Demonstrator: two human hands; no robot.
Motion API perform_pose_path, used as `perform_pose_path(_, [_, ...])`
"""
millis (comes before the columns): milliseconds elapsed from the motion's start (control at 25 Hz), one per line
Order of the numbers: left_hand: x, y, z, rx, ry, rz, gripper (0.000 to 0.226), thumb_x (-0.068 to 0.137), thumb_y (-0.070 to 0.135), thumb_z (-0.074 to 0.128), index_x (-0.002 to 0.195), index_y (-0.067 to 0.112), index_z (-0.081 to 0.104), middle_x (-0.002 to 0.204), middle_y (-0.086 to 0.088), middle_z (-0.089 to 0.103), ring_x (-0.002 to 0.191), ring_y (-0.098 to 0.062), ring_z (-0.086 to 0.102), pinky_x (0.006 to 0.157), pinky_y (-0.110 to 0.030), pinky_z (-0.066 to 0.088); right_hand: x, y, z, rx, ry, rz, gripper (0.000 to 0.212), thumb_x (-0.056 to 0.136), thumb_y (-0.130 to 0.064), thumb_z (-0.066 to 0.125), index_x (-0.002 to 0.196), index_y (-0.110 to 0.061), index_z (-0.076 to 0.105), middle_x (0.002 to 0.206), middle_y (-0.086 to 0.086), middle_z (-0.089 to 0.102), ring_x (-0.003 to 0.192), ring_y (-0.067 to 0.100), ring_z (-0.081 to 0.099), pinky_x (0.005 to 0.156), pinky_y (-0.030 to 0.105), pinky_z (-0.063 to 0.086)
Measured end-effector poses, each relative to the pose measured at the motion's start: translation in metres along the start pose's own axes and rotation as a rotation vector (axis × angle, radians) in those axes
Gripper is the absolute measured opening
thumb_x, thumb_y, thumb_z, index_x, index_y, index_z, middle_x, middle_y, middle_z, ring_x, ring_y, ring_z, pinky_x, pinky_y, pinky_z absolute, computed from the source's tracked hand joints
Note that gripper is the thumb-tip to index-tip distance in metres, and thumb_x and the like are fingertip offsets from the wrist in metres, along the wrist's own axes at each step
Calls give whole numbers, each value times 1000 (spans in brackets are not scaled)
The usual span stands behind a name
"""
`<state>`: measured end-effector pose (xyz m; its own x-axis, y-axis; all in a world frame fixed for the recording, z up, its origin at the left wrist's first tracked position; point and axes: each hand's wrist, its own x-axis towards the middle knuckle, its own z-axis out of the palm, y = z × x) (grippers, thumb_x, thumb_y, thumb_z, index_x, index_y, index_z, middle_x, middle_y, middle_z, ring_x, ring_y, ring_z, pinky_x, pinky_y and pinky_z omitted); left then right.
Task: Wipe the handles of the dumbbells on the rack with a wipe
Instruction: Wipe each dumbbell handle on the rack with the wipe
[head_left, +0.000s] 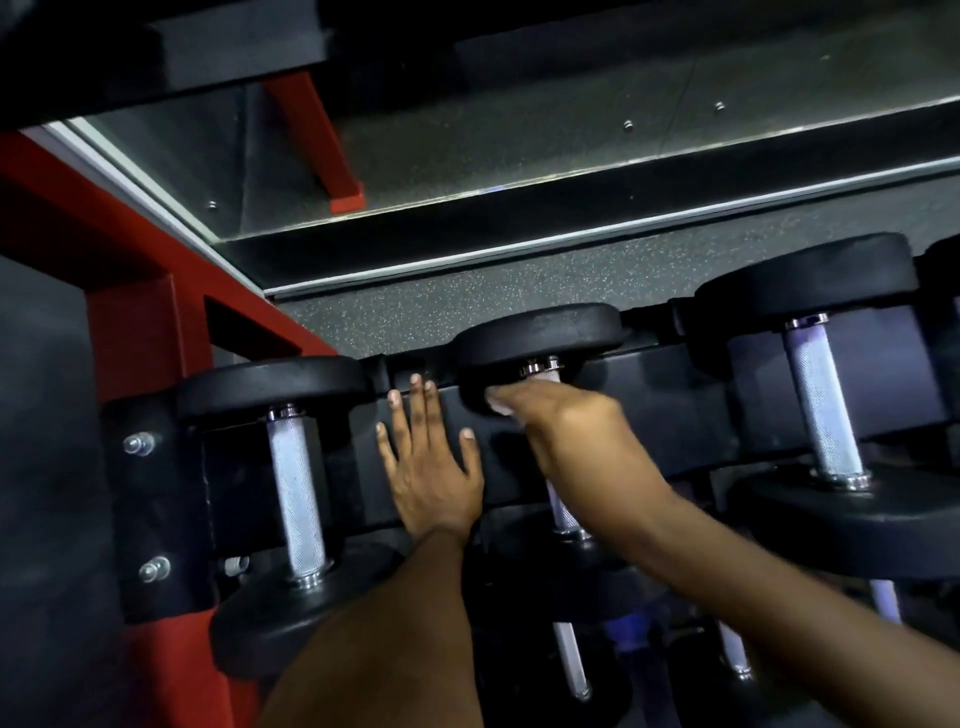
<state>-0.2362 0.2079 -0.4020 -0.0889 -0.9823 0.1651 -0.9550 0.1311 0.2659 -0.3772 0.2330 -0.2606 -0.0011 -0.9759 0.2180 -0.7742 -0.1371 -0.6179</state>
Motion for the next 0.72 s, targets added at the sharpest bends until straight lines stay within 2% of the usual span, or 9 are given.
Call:
perform_pose_path(80, [1,1,1,1,1,-9,65,89,36,34,148,8,33,157,-4,29,146,-25,18,118,-44,9,15,16,10,-403,-249,-577,36,75,-18,38,78,-13,74,80,0,71,76,17,67,70,26,51])
perform_pose_path(160, [-1,1,0,0,-2,-5,65,90,37,34,149,10,32,158,-3,28,146,-25,18,118,-44,9,26,50,-4,-723,-484,-838,42,77,-15,33,69,-17,74,75,-4,69,78,14,67,83,23,47])
perform_pose_path(200, [-1,1,-1,2,2,-7,65,90,37,34,149,10,32,158,-3,28,146,-25,18,118,-43,9,27,67,-17,-788,-560,-903,46,83,-12,30,81,-15,76,86,-1,71,89,15,68,94,24,44])
perform_pose_path(280, [1,1,0,-11,-5,-15,65,91,38,34,150,10,31,158,-2,27,147,-24,18,119,-43,8,31,96,-33,-796,-569,-937,52,96,-4,16,117,-7,64,119,5,65,115,17,60,109,29,28])
perform_pose_path(320, [1,0,0,-13,-8,-13,65,91,38,33,150,10,31,158,-2,27,147,-24,18,119,-43,8,30,102,-32,-818,-537,-929,52,98,-1,10,125,-6,54,127,3,61,120,15,56,111,32,21])
perform_pose_path(440, [0,2,0,1,4,-7,65,91,38,33,149,10,32,158,-2,27,146,-24,19,118,-44,10,36,88,-4,-865,-443,-1020,48,96,2,5,105,-9,51,109,-4,69,111,8,60,109,32,22])
perform_pose_path(560, [0,0,1,2,8,-2,65,90,37,33,149,10,31,158,-3,27,146,-25,19,118,-45,11,45,69,1,-718,-383,-1074,45,81,-5,29,71,-18,71,79,-5,71,88,7,68,104,29,33])
perform_pose_path(600, [0,0,2,4,9,2,65,90,37,34,149,10,31,158,-3,27,146,-25,19,118,-45,11,44,74,-3,-692,-328,-1061,44,80,-6,31,70,-16,73,79,-4,72,87,9,69,101,26,36])
perform_pose_path(720, [0,0,0,-7,11,-8,65,90,37,35,149,10,32,158,-3,28,146,-25,19,118,-45,11,22,86,-16,-565,-219,-896,40,84,-10,36,99,-8,73,108,6,71,105,18,66,99,28,34])
